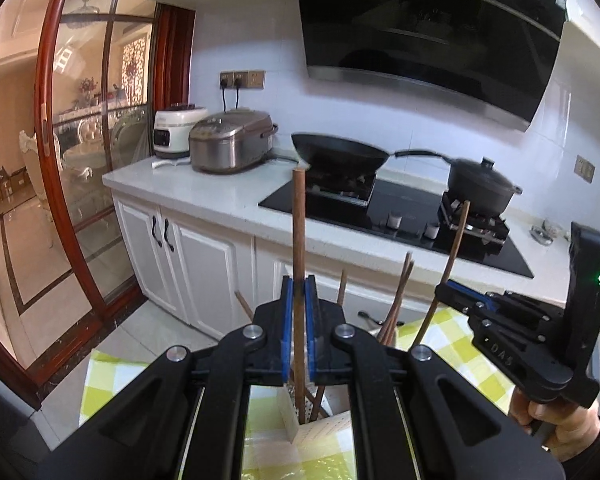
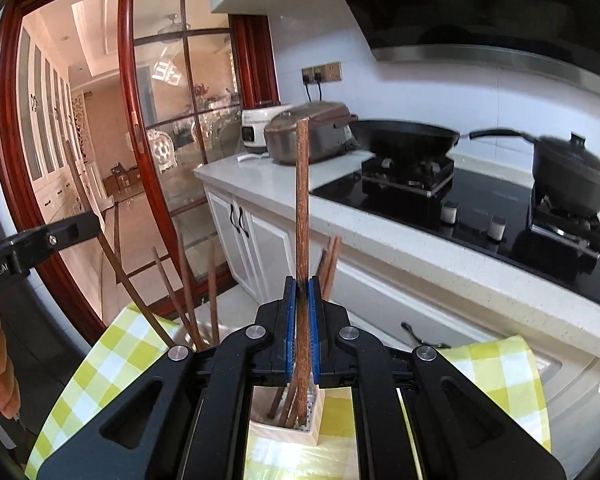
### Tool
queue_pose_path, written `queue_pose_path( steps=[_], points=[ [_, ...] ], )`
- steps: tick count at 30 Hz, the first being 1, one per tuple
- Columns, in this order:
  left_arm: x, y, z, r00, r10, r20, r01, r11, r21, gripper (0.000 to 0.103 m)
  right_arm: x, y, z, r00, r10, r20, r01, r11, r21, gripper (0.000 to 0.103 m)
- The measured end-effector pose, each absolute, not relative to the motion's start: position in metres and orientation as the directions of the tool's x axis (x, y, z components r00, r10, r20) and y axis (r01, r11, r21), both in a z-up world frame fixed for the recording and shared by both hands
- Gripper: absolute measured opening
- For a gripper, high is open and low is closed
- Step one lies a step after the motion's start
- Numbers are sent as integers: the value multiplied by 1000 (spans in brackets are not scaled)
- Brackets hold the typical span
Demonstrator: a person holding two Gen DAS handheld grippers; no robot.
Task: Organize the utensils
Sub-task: 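Lower both chopsticks into the caddy and open both tools to release them, then move the left tool to a white spoon and close on its handle while the right tool approaches another spoon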
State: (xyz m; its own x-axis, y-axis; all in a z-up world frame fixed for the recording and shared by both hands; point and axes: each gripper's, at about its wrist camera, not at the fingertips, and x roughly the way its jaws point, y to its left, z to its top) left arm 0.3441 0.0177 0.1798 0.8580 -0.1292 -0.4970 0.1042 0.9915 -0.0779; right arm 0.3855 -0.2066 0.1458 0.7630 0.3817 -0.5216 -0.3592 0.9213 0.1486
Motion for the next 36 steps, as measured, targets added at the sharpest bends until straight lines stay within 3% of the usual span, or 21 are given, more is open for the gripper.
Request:
queue_pose_path(
  steps=[13,14,16,21,26,36],
  points=[
    [388,14,117,697,-141,-703,106,990,-93,8,399,-204,107,686,370,-626,-355,922,156,7],
    [389,14,116,695,-144,-704,109,989,-95,17,399,-204,106,685,366,-630,-352,923,154,9],
    [387,15,115,702,-149,-696,116,989,-94,23,397,-206,108,693,359,-625,-348,926,146,13],
    [367,21,122,738,-154,-658,111,988,-106,30,383,-222,118,721,353,-596,-337,931,144,39],
    [317,30,113,765,-207,-610,141,978,-154,35,346,-254,109,747,318,-584,-298,945,133,50],
    [201,0,-3,639,-381,-668,238,924,-299,34,247,-282,20,689,350,-635,-288,936,203,57]
  ],
)
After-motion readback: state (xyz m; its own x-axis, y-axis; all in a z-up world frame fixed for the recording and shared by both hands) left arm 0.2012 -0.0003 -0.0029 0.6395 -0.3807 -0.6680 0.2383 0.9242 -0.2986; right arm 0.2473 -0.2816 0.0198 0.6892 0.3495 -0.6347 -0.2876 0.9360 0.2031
